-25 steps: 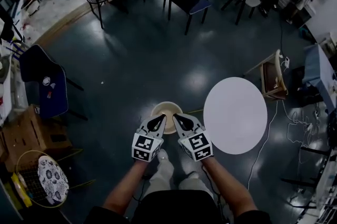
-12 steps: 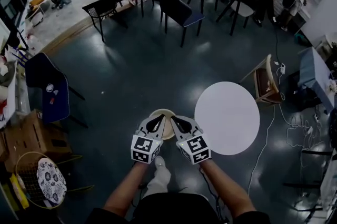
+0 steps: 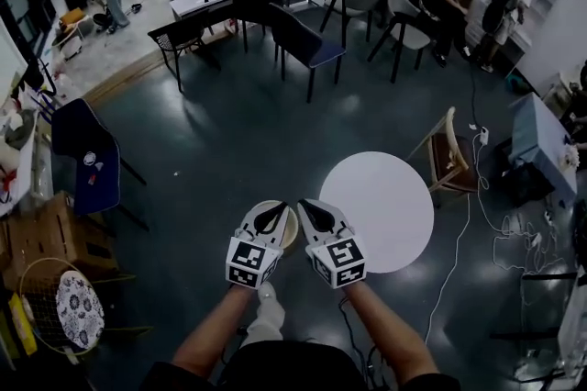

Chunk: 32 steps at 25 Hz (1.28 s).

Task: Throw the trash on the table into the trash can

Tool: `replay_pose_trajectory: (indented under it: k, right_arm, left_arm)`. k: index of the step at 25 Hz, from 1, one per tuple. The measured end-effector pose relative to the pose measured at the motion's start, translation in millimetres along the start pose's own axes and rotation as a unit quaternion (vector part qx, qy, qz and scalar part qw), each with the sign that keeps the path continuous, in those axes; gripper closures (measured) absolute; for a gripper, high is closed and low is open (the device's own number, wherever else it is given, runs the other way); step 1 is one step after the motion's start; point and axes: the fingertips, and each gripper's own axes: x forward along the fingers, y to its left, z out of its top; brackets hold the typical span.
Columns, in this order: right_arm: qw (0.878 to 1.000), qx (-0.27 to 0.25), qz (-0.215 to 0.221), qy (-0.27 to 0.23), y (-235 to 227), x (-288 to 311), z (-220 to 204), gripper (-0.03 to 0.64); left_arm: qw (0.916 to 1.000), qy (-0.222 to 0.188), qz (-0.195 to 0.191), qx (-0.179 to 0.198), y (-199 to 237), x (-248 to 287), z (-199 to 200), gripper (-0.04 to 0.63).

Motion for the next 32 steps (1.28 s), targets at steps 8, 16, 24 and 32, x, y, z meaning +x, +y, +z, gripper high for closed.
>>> replay_pose_trajectory:
  k: [8,16,24,32]
  right_arm:
    - [0.999,-0.004,-0.013,-0.040,1,-73,21,0.600]
    - [0.998,-0.013,-0.012,-0.060,20,-149,26,0.600]
    - [0.997,-0.024,-0.009,-0.072,44,-220,18,0.600]
    - [0.997,-0.025,-0.014,-0.074,62,-279,6,0.600]
  left_arm:
    - [0.9994,-0.012,-0.009,0.032,-70,-22,29,0.580]
    - [0.9987,-0.014,-0.006,0.048,-136,-65,36,0.580]
    - [0.9981,-0.025,-0.004,0.057,-200,-107,34,0.580]
    - [0.9980,-0.029,-0.001,0.057,-251,-145,26,0.580]
